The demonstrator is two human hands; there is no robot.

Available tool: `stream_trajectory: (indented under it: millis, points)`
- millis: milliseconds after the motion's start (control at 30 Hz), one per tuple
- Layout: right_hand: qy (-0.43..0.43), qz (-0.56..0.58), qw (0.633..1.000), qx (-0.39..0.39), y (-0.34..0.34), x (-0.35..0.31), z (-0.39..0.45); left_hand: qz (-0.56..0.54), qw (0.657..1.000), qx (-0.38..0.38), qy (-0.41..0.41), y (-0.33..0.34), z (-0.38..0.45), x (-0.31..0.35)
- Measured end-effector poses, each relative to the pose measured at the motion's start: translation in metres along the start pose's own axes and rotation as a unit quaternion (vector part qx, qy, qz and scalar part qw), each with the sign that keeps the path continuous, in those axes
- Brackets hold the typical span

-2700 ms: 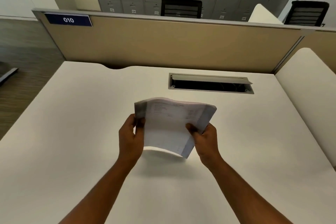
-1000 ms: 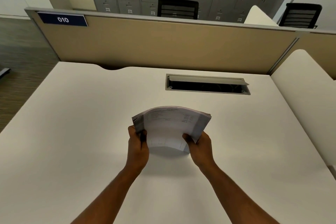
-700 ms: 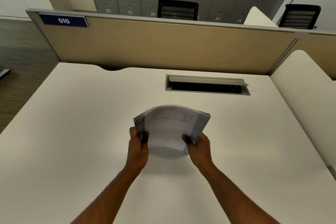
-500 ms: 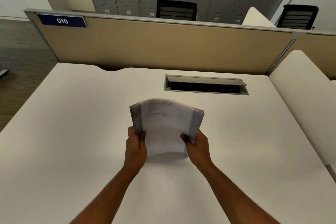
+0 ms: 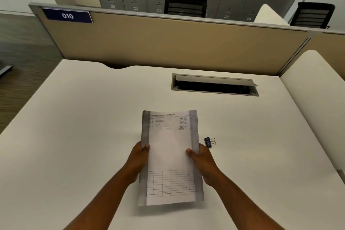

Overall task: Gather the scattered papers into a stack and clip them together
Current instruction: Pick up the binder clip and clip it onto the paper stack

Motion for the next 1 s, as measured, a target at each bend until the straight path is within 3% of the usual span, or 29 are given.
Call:
stream_trajectory:
  millis: [500, 667, 833, 1000]
  points:
    - [0.039, -0.015, 0.999, 0.007, 0.006, 0.032, 0.001, 0.026, 0.997, 0.001, -0.076, 0.006, 0.016, -0.021]
    - [0.044, -0.02, 0.999, 0.008, 0.007, 0.035, 0.0, 0.023, 0.998, -0.018, -0.057, 0.005, 0.022, -0.028]
    - [0.046, -0.076, 0.996, -0.011, 0.004, 0.035, 0.009, 0.082, 0.994, 0.057, -0.037, 0.003, 0.031, -0.033]
    - [0.078, -0.067, 0.994, 0.03, -0.016, 0.027, 0.027, 0.112, 0.987, 0.107, -0.035, 0.0, 0.037, -0.033]
Point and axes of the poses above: each hand's wrist, its own z-axis towards the middle knuckle, its own y-axis out of the palm, x = y × z, the point moved 2 cm from there along z, towards the middle knuckle, and after that the axes turned 9 degrees about -y, right-handed, at the moved point
